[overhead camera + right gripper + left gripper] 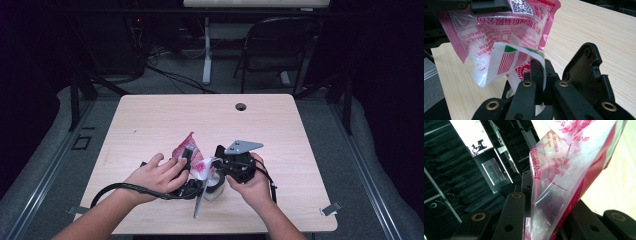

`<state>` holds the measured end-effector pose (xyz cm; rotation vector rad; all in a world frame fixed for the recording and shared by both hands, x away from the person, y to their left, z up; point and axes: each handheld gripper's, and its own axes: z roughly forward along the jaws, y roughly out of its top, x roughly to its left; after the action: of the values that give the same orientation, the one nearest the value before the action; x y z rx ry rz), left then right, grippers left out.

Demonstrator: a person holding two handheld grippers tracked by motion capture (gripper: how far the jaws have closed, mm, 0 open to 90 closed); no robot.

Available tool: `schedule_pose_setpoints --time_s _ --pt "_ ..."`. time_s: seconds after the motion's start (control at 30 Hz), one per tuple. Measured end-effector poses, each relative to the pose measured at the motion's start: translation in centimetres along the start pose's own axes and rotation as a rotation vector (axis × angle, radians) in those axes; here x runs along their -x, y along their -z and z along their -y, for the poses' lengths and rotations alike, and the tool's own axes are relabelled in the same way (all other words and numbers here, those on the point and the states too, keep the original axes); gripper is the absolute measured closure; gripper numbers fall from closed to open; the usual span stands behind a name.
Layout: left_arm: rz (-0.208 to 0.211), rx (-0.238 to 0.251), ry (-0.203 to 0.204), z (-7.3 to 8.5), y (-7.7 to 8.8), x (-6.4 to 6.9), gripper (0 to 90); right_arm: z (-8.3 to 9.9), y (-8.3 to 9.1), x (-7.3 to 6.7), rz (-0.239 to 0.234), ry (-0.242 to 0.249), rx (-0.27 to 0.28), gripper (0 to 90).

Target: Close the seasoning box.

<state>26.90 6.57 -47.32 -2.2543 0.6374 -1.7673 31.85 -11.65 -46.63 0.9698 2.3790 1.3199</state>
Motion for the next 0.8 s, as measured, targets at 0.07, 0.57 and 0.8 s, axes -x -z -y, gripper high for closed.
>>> schedule_pose_setpoints --time_s 0.07,0.57,0.8 --pt "0.000 -0.002 -0.003 0.02 0.02 0.02 80.5 0.03 -0.07 0.03 -0.002 -0.005 0.004 90.0" --pt "-0.008 -0.004 0.015 0.29 0.20 -0.01 80.7 0.32 -0.44 0.07 -0.001 0.000 -0.020 90.0" --pt "0.009 -0.007 0.047 0.37 0.13 0.23 80.8 0.39 -0.42 0.20 -0.004 -0.009 -0.013 90.0"
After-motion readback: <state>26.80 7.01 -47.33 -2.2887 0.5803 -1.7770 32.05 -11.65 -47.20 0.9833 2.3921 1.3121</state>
